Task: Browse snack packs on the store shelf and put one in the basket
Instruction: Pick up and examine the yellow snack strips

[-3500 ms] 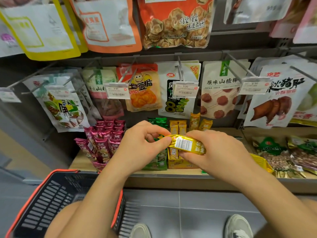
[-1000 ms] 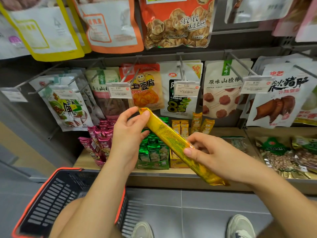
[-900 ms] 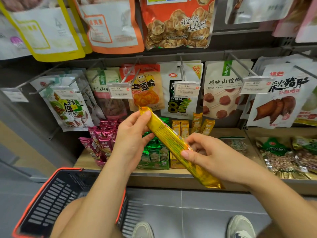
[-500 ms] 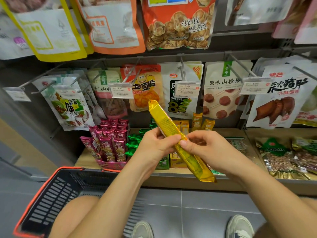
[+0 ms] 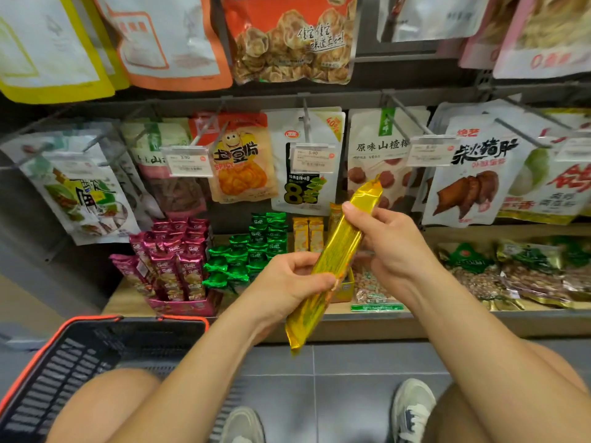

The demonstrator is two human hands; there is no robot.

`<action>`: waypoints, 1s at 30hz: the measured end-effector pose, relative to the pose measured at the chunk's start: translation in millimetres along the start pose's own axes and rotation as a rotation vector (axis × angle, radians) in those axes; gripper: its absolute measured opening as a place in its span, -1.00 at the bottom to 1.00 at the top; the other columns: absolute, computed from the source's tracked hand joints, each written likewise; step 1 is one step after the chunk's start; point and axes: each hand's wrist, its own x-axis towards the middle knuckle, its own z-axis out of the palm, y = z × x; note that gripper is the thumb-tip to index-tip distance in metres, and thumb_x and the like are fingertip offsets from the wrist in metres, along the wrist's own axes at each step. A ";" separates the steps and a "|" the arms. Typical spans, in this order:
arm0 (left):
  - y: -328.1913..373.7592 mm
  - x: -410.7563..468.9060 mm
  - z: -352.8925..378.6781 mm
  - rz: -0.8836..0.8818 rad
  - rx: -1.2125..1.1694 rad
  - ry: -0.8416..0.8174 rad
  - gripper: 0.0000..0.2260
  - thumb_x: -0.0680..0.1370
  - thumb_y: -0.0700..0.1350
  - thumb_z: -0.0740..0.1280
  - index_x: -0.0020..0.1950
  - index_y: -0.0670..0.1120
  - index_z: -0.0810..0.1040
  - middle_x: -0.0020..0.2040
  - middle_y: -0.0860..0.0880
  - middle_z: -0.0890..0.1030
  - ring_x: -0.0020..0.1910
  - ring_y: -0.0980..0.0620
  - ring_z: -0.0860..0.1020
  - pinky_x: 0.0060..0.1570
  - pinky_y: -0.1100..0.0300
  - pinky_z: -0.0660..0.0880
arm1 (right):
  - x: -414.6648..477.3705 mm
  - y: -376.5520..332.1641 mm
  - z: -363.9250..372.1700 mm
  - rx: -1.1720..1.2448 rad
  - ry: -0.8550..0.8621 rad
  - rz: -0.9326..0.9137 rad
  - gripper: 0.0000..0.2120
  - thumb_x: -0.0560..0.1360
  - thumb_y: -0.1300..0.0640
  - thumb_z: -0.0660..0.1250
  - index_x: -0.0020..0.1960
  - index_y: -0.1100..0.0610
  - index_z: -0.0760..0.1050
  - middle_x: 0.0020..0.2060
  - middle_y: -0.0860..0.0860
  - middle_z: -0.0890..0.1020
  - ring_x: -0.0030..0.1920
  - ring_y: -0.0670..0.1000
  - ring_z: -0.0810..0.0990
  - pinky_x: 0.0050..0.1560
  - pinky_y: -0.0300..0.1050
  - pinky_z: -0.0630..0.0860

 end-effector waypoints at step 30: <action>17.7 -22.2 -24.1 0.405 0.176 0.234 -0.74 0.29 -0.03 0.57 -0.06 0.17 0.69 -0.14 0.04 0.70 -0.20 0.15 0.65 -0.25 0.32 0.55 | 26.0 -6.5 -47.1 0.189 0.357 0.022 -0.61 0.47 0.13 0.47 0.21 0.03 0.39 0.04 0.08 0.65 -0.06 0.07 0.70 -0.19 0.16 0.66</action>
